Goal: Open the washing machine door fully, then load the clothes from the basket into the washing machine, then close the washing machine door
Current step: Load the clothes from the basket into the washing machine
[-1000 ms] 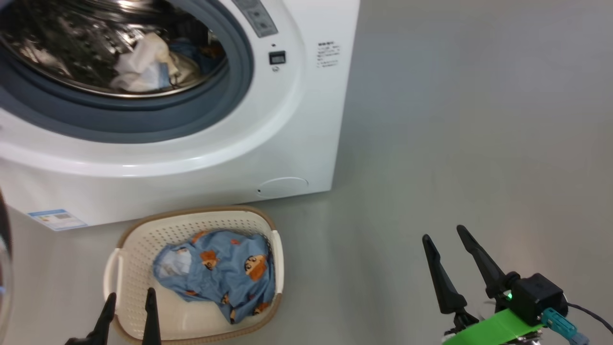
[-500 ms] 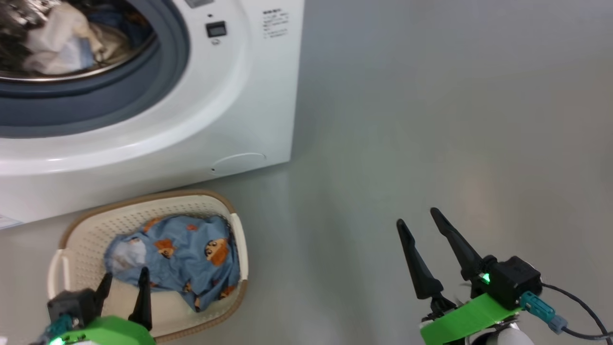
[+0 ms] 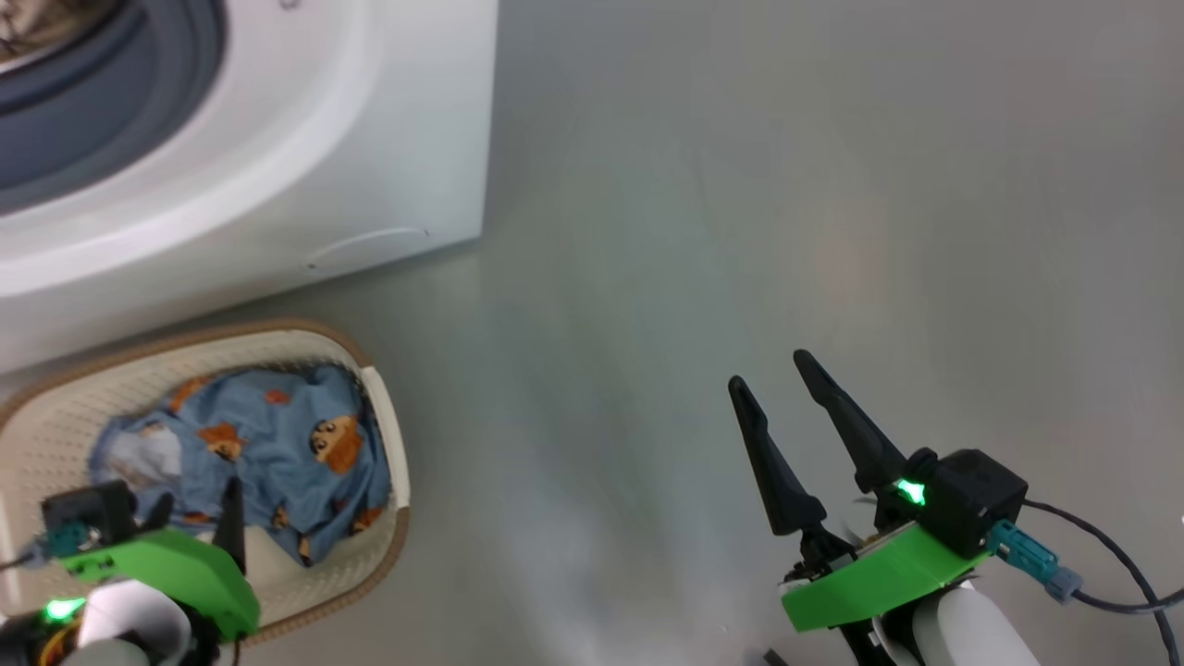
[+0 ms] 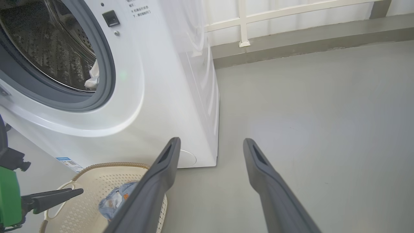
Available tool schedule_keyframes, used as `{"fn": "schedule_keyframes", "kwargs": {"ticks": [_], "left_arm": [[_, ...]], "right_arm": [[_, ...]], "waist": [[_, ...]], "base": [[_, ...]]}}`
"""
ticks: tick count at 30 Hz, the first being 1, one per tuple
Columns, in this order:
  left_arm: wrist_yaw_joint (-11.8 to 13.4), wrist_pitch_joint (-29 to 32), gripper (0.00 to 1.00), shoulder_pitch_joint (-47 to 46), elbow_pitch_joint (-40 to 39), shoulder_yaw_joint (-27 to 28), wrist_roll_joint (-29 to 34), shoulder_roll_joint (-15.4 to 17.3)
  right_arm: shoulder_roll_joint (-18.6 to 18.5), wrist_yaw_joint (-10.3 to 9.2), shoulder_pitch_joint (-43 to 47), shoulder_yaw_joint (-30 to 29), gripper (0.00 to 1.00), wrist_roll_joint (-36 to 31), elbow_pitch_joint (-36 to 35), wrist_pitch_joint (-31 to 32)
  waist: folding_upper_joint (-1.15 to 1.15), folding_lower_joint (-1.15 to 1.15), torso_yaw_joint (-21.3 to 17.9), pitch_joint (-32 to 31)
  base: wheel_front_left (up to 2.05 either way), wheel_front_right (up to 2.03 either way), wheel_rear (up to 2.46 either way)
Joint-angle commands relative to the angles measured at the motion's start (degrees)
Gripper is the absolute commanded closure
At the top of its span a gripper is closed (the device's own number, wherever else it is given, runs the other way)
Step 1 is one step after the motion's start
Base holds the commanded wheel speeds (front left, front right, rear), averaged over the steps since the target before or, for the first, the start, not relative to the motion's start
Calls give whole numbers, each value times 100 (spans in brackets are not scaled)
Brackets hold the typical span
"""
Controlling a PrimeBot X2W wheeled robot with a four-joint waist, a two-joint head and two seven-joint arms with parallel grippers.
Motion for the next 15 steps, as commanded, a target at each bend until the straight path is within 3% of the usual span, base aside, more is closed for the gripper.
{"fn": "schedule_keyframes", "kwargs": {"ticks": [1, 15], "left_arm": [[25, 21, 0, -143, -7, 203, -31, 186], [102, 10, 0, -1007, 814, 259, -104, 474]], "right_arm": [[16, 9, -84, 163, 0, 36, -142, -27], [17, 9, -406, 365, 0, 163, -151, -27]], "waist": [[0, 0, -212, 335], [0, 0, -380, 1015]], "base": [[0, 0, 0], [0, 0, 0]]}}
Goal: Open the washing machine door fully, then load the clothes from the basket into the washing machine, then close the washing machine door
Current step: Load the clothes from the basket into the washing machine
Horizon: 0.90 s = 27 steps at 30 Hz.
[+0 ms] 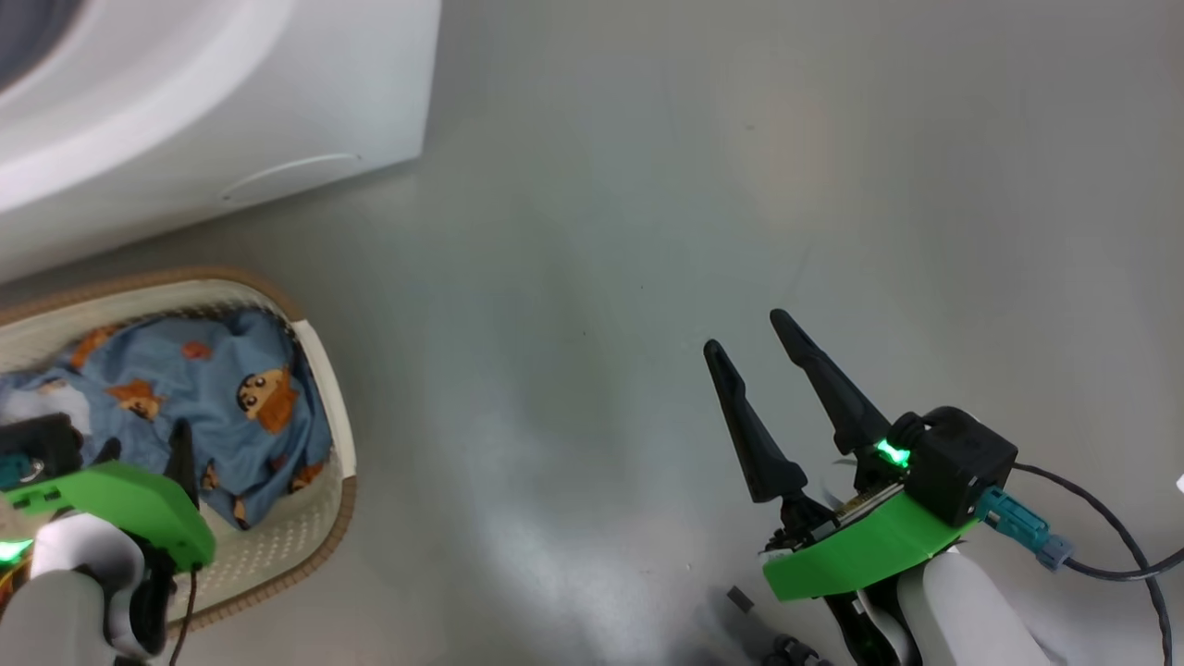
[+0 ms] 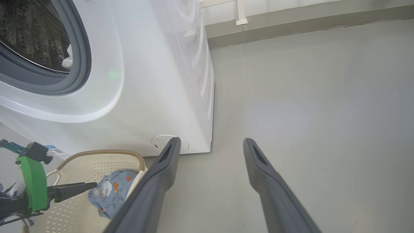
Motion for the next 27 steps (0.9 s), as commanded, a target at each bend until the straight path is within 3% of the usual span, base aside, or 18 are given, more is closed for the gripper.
{"fn": "schedule_keyframes", "kwargs": {"ticks": [1, 27], "left_arm": [[53, -8, 0, -74, -1, 182, -58, 181], [200, 41, 0, -1073, 542, 343, -272, 756]], "right_arm": [[12, 9, 14, 148, 0, 47, -134, -27], [13, 9, -364, 422, 0, 212, -282, -27]], "waist": [[0, 0, -79, 140], [0, 0, -398, 1264]], "base": [[0, 0, 0], [0, 0, 0]]}}
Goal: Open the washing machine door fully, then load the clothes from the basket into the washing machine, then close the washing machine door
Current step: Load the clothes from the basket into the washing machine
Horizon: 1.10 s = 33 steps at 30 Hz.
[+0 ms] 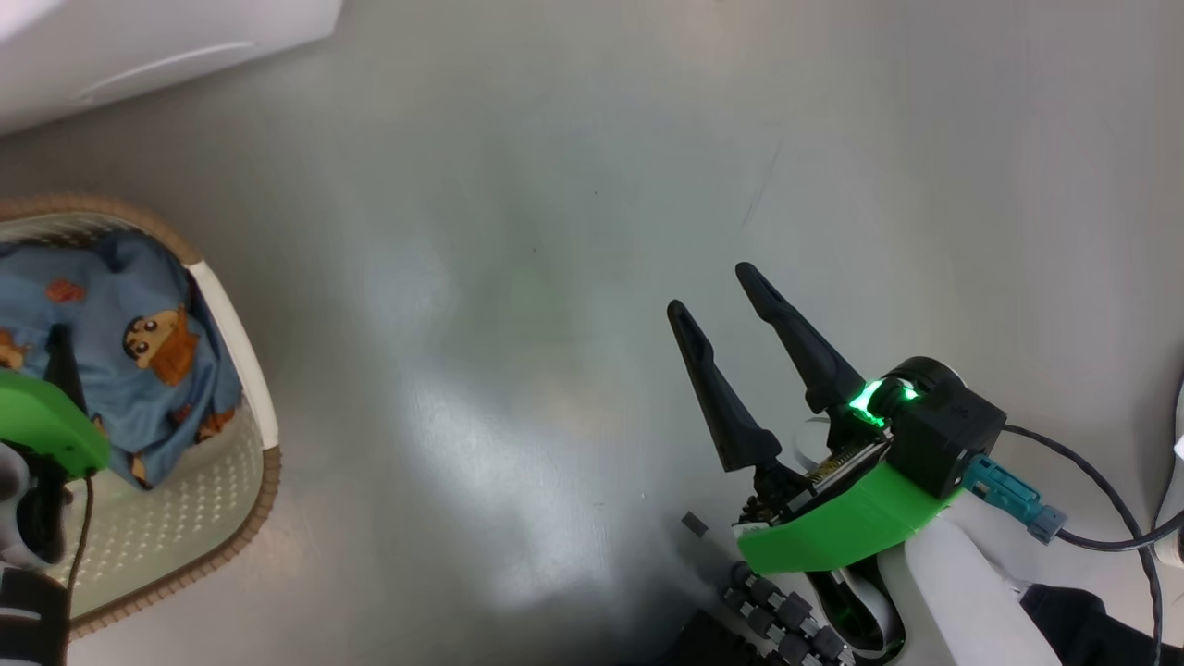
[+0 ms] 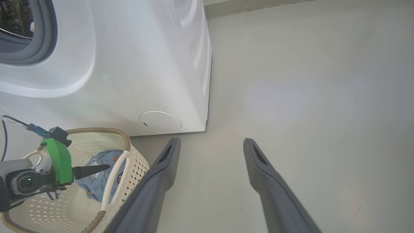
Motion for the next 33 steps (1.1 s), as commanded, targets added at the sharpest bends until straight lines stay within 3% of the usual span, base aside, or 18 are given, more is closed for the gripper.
{"fn": "schedule_keyframes", "kwargs": {"ticks": [1, 33], "left_arm": [[60, 12, 0, 29, -51, 167, -32, 219], [74, 37, 0, -343, 19, 41, -252, 264]], "right_arm": [[6, 9, 100, 119, 0, 111, -129, -27], [6, 9, -31, 188, 0, 125, -157, -27]], "waist": [[-1, 0, -33, 105], [-1, 0, -74, 496]], "base": [[0, 0, 0], [0, 0, 0]]}}
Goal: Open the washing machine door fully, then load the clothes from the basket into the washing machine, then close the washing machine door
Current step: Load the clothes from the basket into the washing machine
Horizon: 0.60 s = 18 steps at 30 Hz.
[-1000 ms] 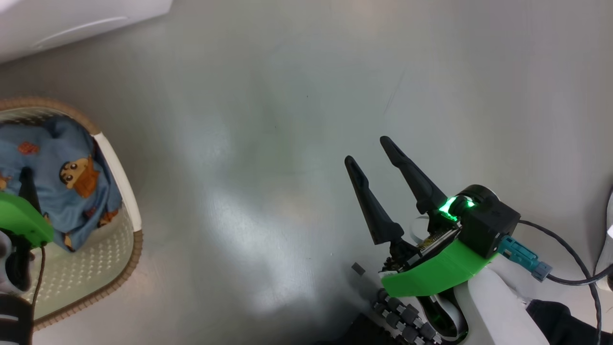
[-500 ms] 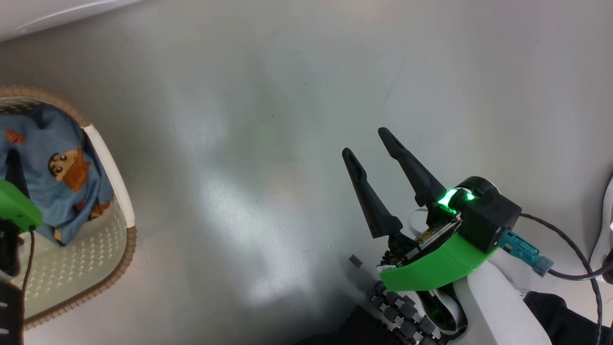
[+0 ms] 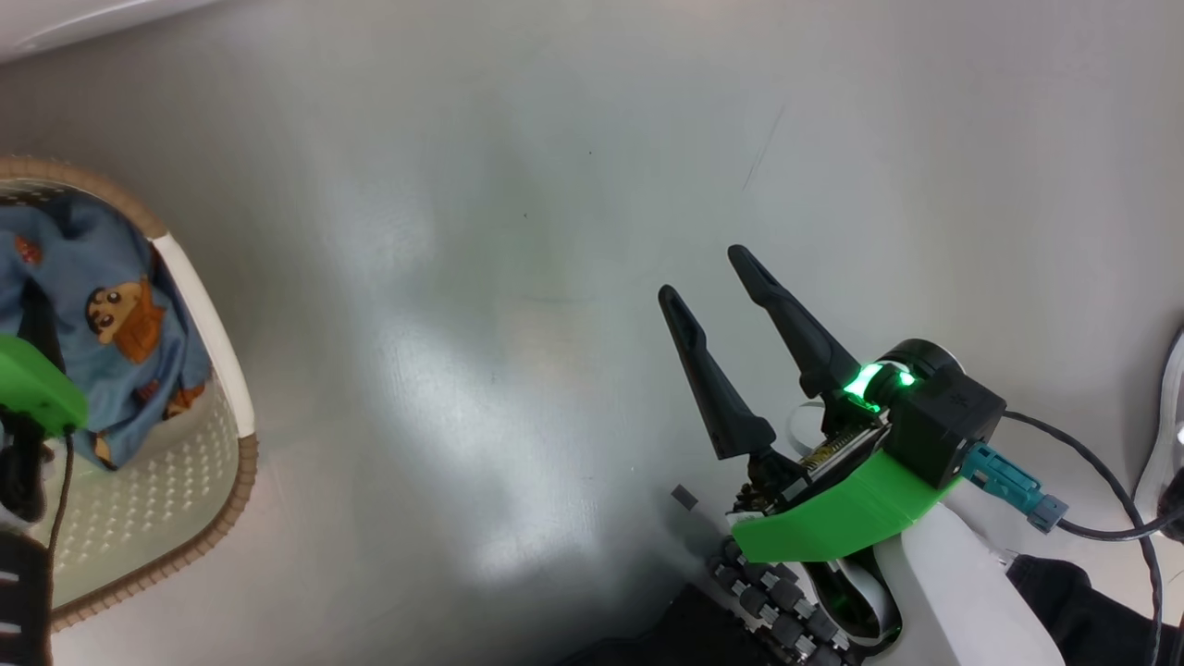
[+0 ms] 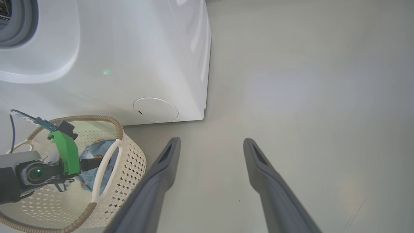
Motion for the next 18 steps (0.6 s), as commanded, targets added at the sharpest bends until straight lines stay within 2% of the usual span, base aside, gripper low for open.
{"fn": "schedule_keyframes", "kwargs": {"ticks": [1, 18], "left_arm": [[30, 4, 0, 56, -71, 96, -57, 170], [151, 40, 1, -225, 95, 0, -59, 305]], "right_arm": [[4, 9, 124, 130, 0, 123, -118, -27], [4, 9, 79, 106, 0, 104, -170, -27]], "waist": [[0, 0, -9, 21], [0, 0, -58, 240]], "base": [[0, 0, 0], [0, 0, 0]]}}
